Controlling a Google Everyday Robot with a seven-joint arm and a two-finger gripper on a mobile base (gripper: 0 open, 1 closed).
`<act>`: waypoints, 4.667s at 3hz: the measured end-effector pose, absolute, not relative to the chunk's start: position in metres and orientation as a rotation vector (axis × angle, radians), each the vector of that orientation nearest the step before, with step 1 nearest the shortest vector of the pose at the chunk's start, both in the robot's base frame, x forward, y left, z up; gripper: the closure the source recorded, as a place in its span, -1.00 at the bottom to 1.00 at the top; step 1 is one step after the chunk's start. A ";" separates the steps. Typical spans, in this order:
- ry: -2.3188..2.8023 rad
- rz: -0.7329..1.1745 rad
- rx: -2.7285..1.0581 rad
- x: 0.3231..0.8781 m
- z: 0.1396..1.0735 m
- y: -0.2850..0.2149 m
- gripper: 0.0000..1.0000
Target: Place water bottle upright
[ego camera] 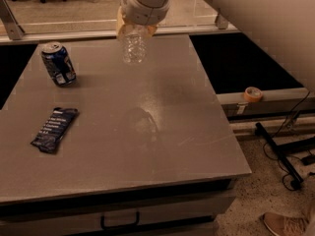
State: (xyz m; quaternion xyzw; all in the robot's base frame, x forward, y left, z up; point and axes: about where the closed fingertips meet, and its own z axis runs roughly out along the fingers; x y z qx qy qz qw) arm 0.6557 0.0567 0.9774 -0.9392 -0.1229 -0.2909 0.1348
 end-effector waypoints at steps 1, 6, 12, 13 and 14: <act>-0.426 -0.861 -2.617 0.658 0.979 0.066 1.00; -0.849 -1.243 -2.207 0.650 0.986 0.099 1.00; -1.166 -1.508 -1.596 0.598 0.921 0.116 1.00; -1.174 -1.508 -1.590 0.590 0.912 0.118 1.00; -1.182 -1.522 -1.598 0.584 0.903 0.118 0.65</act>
Offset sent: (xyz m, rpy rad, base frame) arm -0.0091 0.0369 0.0230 0.2078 -0.3257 0.5793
